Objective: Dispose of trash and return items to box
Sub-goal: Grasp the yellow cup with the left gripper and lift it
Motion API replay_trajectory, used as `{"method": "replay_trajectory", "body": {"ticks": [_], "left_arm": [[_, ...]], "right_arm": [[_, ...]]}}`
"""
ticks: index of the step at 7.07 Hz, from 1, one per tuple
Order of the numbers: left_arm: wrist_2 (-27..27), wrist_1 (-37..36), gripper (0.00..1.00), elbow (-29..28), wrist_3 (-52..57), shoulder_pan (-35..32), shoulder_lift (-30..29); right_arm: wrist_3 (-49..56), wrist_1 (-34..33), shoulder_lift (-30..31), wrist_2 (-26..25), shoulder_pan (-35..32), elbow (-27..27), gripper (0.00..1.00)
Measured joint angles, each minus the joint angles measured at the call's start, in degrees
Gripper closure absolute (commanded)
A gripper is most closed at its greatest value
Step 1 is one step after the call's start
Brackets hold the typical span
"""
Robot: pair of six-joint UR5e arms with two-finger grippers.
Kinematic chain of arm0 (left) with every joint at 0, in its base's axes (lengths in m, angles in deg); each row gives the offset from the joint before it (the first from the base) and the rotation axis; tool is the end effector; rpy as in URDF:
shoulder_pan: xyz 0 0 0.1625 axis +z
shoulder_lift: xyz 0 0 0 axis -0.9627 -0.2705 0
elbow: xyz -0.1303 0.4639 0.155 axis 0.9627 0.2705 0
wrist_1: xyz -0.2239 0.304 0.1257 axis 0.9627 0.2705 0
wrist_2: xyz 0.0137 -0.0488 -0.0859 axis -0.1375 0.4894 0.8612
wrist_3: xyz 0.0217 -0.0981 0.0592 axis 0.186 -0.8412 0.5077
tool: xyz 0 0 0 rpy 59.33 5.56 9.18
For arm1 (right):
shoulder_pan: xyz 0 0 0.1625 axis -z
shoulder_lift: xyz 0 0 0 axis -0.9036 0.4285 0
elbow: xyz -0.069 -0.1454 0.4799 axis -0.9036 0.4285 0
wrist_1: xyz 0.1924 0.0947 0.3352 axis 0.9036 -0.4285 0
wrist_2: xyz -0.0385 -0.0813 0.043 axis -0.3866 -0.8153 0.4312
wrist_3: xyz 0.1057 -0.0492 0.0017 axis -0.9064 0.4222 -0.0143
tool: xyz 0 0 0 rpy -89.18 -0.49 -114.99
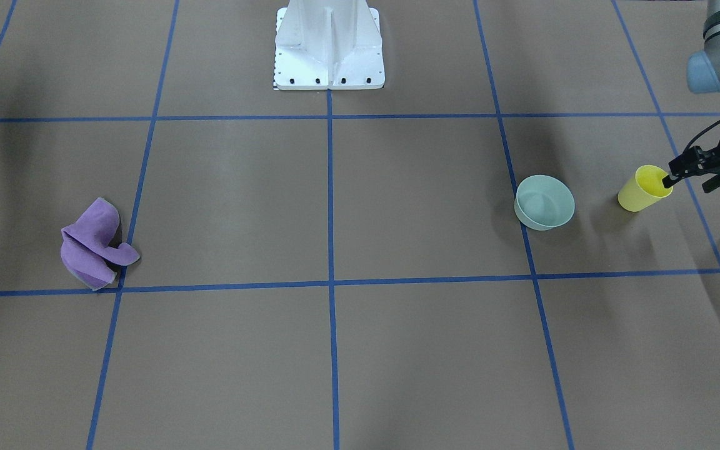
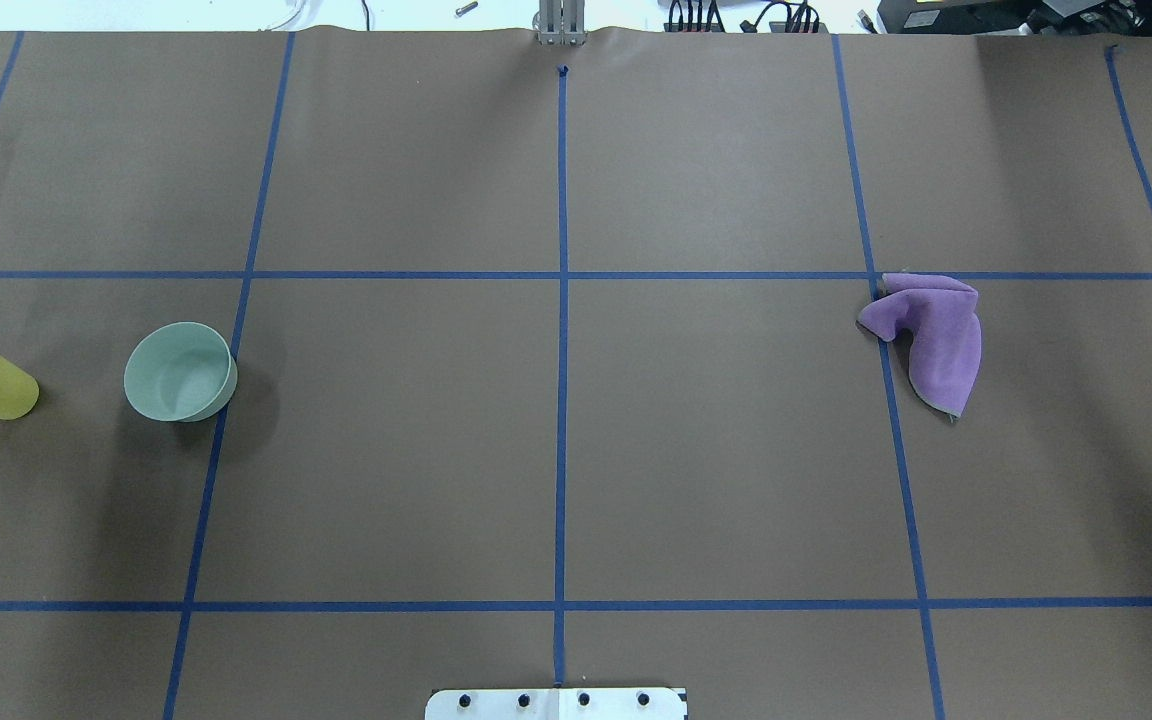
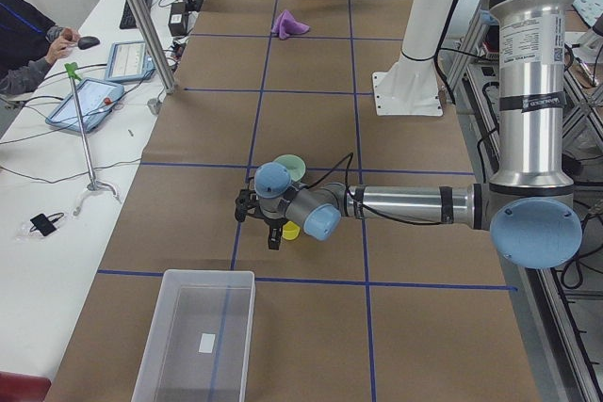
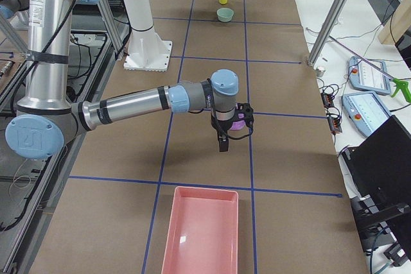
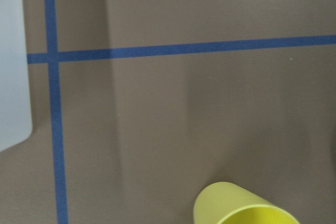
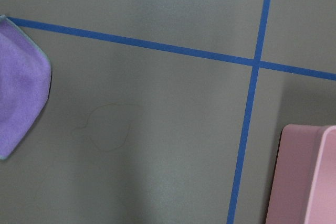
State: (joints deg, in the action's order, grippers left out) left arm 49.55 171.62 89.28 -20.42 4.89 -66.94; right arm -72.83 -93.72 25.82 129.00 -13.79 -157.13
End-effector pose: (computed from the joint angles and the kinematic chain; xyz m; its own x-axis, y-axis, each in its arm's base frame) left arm 0.1141 -0.4411 0.7192 0.6094 0.0892 -0.7879 -0.0245 0.9953 0.0937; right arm -0.0260 -0.4180 0.6362 0.7447 -0.1510 0.6501 0.0951 0.9881 0.1207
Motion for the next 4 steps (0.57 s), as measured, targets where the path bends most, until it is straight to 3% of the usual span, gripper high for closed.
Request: {"method": "replay_trajectory", "body": {"ticks": [4], "left_arm": [[-0.01, -0.01, 0.65, -0.36, -0.13, 1.66, 0.12]], "right_arm": [[-0.11, 0.00, -0.06, -0.12, 0.09, 0.06, 0.00]]}}
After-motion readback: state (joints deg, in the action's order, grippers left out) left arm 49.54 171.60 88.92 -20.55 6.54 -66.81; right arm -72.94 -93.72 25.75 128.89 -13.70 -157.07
